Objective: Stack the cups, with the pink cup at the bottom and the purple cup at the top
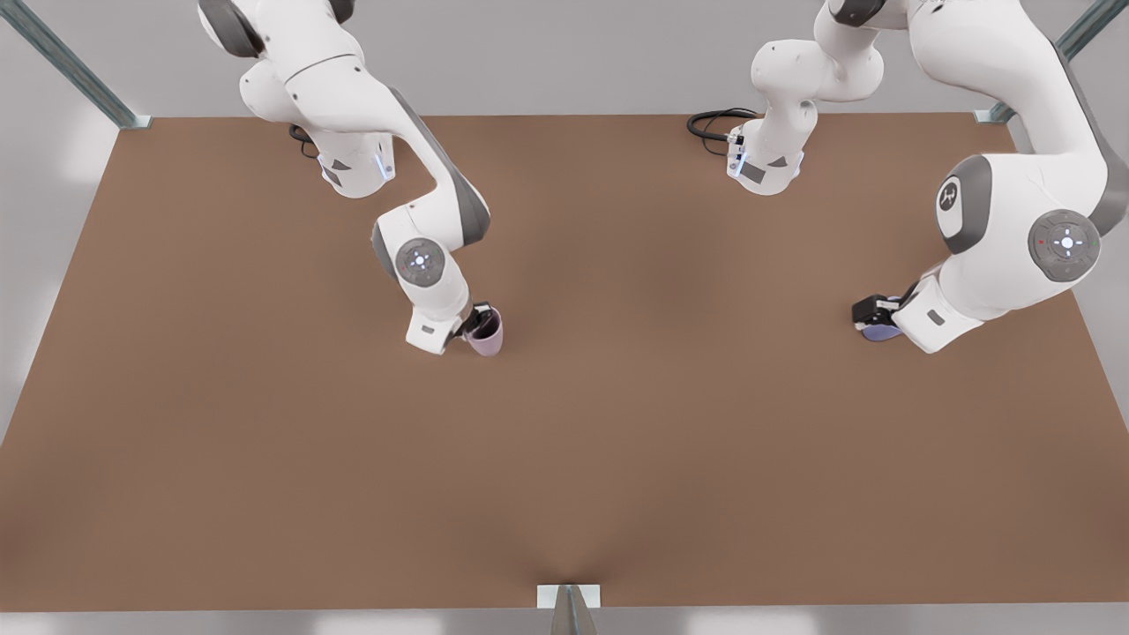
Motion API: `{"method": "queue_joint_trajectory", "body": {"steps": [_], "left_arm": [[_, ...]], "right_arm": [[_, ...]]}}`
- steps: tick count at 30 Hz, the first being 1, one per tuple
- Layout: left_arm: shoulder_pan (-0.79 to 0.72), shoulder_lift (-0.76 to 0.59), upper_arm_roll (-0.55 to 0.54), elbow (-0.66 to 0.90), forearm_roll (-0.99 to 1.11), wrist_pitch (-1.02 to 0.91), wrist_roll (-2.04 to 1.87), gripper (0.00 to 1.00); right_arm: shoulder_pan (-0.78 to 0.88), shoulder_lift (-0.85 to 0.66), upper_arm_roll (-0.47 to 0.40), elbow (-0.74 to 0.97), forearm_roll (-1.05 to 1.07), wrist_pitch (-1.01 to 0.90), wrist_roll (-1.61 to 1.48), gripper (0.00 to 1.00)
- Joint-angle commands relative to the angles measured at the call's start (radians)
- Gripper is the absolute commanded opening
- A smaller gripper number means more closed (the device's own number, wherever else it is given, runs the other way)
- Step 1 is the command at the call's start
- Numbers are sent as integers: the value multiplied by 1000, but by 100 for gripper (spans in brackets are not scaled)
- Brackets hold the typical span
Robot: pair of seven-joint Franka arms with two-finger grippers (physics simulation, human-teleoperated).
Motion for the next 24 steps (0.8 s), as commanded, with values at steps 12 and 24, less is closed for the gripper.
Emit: {"method": "queue_joint_trajectory", "body": {"steps": [12,24], "left_arm": [[161,32,172,-223,-28,180,264,100],[161,24,232,-485,-26,362,368,100]], "right_arm": [[94,217,68,281,39,-7,863,21],[119,307,68,278,63,8,859,55]]}}
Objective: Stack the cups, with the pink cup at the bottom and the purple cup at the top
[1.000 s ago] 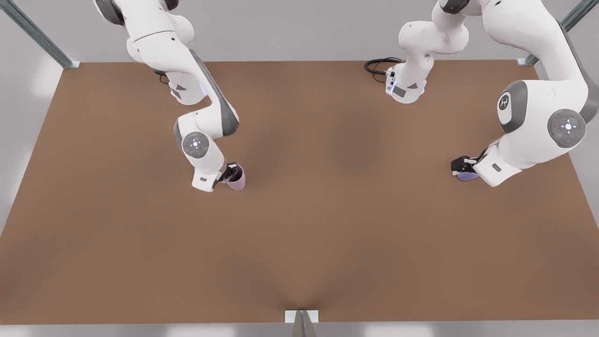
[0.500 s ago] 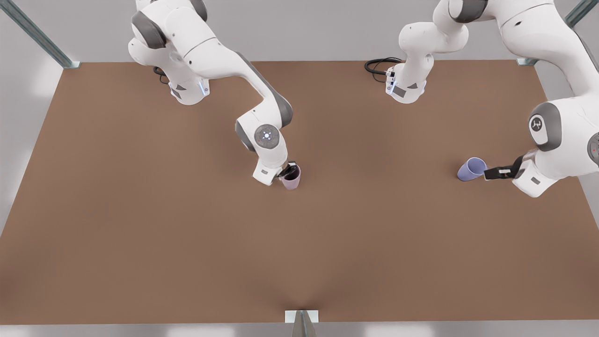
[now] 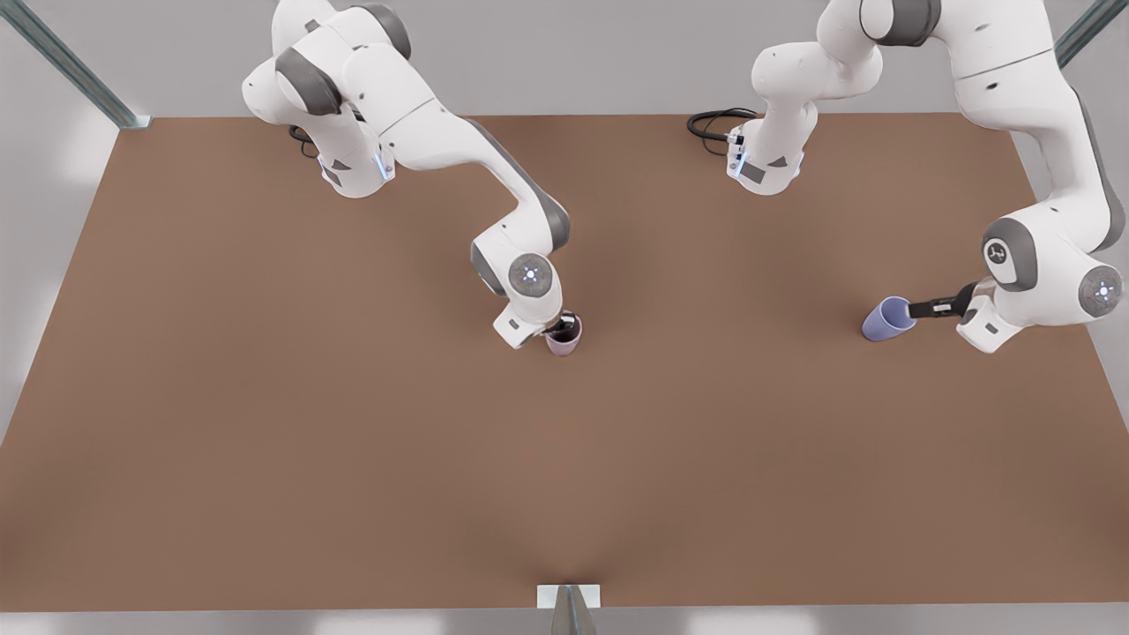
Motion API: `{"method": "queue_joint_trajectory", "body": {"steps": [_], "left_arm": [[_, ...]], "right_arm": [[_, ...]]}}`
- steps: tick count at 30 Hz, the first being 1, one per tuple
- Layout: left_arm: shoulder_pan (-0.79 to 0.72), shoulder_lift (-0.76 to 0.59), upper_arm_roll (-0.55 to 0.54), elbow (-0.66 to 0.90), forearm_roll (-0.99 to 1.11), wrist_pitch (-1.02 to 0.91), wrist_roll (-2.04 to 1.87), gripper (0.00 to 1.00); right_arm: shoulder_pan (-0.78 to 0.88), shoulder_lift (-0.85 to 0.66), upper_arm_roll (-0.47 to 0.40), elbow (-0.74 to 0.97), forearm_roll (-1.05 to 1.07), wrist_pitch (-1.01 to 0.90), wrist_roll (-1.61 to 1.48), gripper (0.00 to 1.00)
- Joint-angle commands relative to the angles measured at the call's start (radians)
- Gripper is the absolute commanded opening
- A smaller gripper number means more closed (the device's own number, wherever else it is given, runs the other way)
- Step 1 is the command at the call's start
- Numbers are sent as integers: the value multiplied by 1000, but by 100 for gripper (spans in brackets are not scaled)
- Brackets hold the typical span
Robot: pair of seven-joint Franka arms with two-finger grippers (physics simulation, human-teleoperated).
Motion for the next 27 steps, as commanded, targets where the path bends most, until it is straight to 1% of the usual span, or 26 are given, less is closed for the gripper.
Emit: {"method": "queue_joint_trajectory", "body": {"steps": [1,2,4,5,6,8,9,10,14,22,23,24,25,26,27], "left_arm": [[1,-2,8,-29,1,114,201,100],[1,2,21,-34,1,134,207,100],[12,4,22,-78,3,201,262,100],[12,5,28,-83,7,201,285,100],[13,7,42,-89,8,215,296,100],[13,10,44,-101,6,245,296,100],[15,15,44,-107,6,258,294,100],[15,15,44,-138,1,302,294,100],[21,18,45,-175,1,351,294,100],[38,51,45,-178,-3,390,294,100],[41,54,45,-184,-15,390,294,100],[42,61,45,-184,-19,390,294,100],[42,61,45,-184,-17,390,294,100],[42,62,45,-185,-17,388,294,100],[42,62,45,-196,-17,387,294,100]], "right_arm": [[0,0,0,0,17,6,248,60],[0,5,0,0,17,7,248,60],[0,5,0,0,17,9,247,73],[0,5,0,0,16,9,247,76],[0,5,0,-1,17,9,245,76],[2,-1,0,-1,17,9,236,94],[2,-6,-2,-1,16,7,235,100],[2,-7,-2,-3,16,7,235,100],[2,-9,-5,-3,14,7,230,100],[-8,-73,-26,2,17,-16,182,100],[-17,-98,-26,2,17,-49,176,100],[-66,-185,-26,3,16,-178,69,100],[-138,-270,-28,2,9,-299,-116,100],[-248,-345,-34,2,-36,-399,-392,100],[-365,-398,-32,0,-150,-419,-650,100]]}}
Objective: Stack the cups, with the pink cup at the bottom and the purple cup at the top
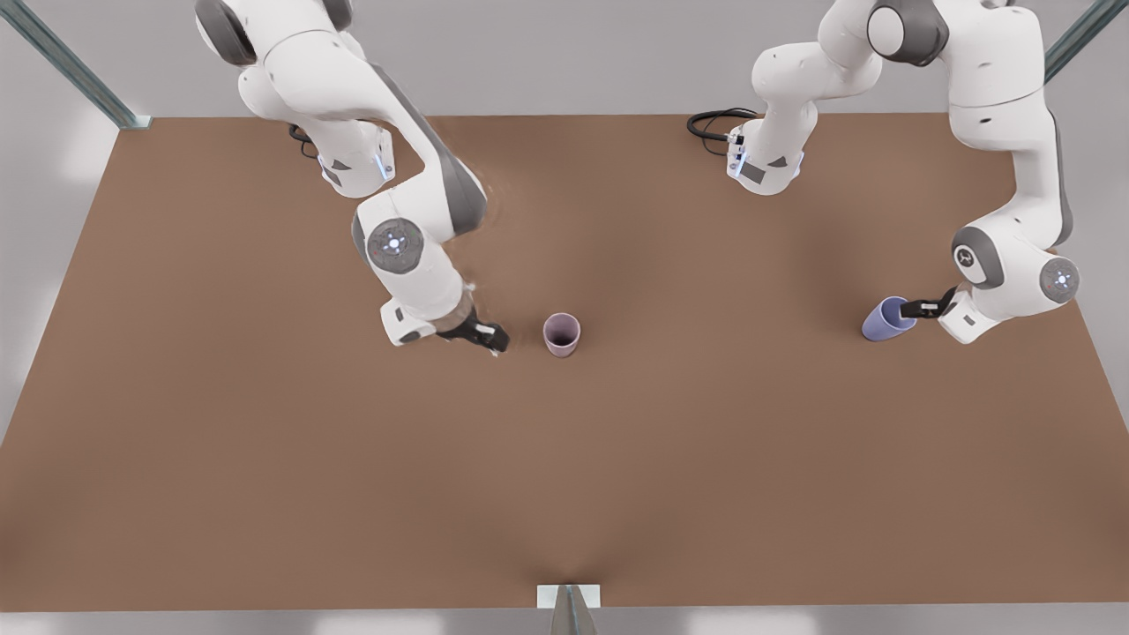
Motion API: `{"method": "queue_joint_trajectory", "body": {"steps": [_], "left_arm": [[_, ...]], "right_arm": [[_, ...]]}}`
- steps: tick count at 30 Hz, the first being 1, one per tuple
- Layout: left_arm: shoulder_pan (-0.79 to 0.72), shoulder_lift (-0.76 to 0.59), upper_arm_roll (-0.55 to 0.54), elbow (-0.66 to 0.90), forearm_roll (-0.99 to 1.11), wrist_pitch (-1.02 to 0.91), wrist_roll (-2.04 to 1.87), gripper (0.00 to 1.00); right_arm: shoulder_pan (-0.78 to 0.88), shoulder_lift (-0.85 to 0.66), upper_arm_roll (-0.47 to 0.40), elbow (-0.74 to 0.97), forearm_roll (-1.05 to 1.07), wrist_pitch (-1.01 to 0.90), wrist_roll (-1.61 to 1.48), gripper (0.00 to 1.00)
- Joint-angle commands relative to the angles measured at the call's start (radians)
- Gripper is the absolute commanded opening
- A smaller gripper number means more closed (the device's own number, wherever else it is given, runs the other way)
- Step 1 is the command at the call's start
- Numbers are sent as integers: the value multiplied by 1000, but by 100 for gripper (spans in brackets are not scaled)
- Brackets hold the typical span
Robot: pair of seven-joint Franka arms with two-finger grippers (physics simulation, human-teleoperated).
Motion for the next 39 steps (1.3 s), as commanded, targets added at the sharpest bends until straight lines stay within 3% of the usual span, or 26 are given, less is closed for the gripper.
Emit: {"method": "queue_joint_trajectory", "body": {"steps": [1,3,5,9,10,11,13,16,19,23,26,30,33,36,39], "left_arm": [[0,2,0,-5,-4,17,66,100],[0,5,0,-5,-4,18,66,100],[0,17,0,-5,-14,26,66,100],[2,40,0,-8,-40,58,66,100],[0,38,0,-7,-50,54,63,78],[0,37,0,-7,-50,44,63,50],[0,35,0,-7,-51,41,65,38],[2,34,0,-7,-83,43,59,37],[2,34,-1,-19,-102,41,59,32],[0,38,-1,-19,-103,43,59,31],[0,37,-3,-18,-102,38,57,21],[-7,20,-10,-7,-102,24,56,21],[-75,-27,-12,10,-102,6,57,21],[-263,-69,-18,78,-103,-49,-223,21],[-354,-46,-159,194,-103,-149,-605,21]], "right_arm": [[-162,-74,-1,2,-119,-234,-865,100],[-328,-133,11,29,-120,-296,-909,100],[-340,-122,5,125,-155,-386,-889,100],[-331,-93,10,125,-188,-377,-803,100],[-330,-96,11,128,-186,-382,-795,100],[-330,-97,13,128,-186,-385,-793,100],[-330,-93,11,129,-188,-385,-800,100],[-343,-55,2,141,-183,-372,-800,100],[-428,22,-23,292,-123,-372,-815,100],[-442,15,-23,313,-123,-398,-812,100],[-440,18,-21,315,-123,-397,-806,100],[-440,22,-21,316,-123,-391,-806,100],[-446,19,-23,316,-128,-394,-812,100],[-445,19,-23,316,-128,-394,-807,100],[-448,21,-24,316,-128,-392,-806,100]]}}
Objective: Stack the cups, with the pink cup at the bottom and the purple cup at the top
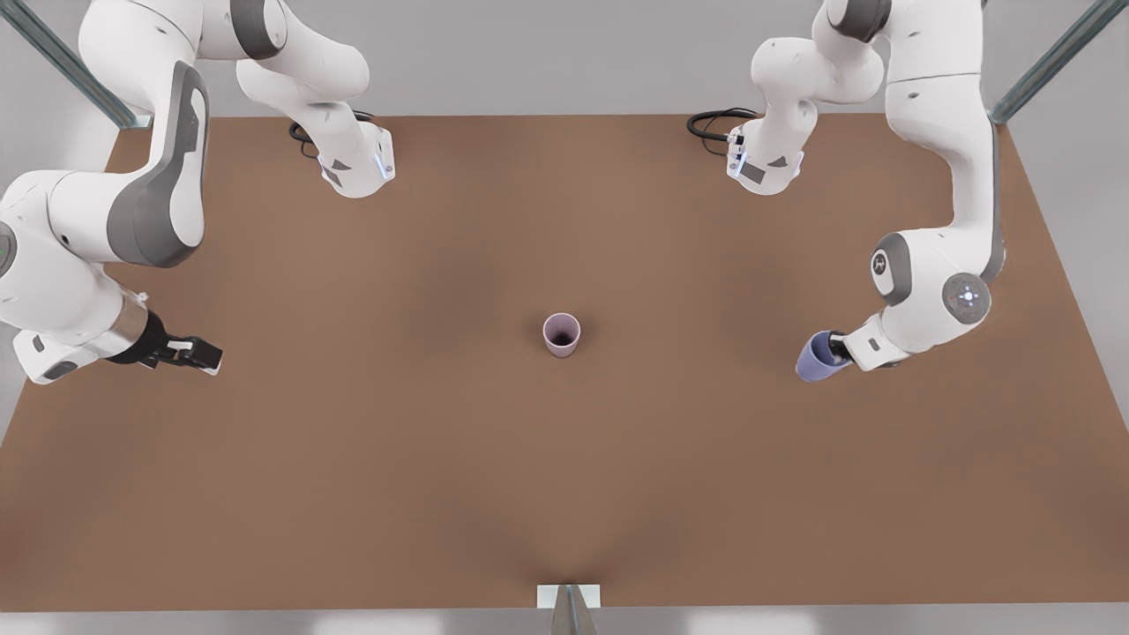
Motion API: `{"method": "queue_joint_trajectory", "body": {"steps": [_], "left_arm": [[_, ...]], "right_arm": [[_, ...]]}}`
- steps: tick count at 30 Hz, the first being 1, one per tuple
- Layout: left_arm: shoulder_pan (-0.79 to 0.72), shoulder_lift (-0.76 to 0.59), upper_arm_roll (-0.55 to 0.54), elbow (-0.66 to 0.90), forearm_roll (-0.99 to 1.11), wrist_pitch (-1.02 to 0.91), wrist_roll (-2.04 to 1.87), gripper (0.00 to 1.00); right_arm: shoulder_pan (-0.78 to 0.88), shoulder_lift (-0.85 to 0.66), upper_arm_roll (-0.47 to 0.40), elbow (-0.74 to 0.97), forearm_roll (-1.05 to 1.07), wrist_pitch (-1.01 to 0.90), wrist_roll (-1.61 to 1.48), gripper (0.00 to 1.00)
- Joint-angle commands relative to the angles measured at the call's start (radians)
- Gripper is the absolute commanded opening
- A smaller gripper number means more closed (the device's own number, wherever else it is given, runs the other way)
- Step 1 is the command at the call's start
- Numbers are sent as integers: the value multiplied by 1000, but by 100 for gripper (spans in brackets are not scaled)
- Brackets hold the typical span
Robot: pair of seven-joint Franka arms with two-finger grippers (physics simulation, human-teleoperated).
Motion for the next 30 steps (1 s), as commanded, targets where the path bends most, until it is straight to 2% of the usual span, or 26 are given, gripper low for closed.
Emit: {"method": "queue_joint_trajectory", "body": {"steps": [1,5,10,15,24,30], "left_arm": [[-18,13,-60,66,-5,-139,-586,21],[-20,67,-223,196,-1,-195,-910,21],[-169,248,-226,531,-2,-388,-1161,21],[-259,357,-227,732,-8,-538,-1310,21],[-379,449,-227,919,-100,-560,-1528,21],[-414,461,-229,933,-142,-529,-1593,21]], "right_arm": [[0,-1,-1,1,0,-1,-90,100],[0,-1,-1,1,0,1,-84,100],[-3,1,-1,1,5,4,-81,100],[-33,-1,-3,19,7,6,-84,100],[-39,1,-3,19,10,21,-84,100],[-39,1,-3,19,8,21,-86,100]]}}
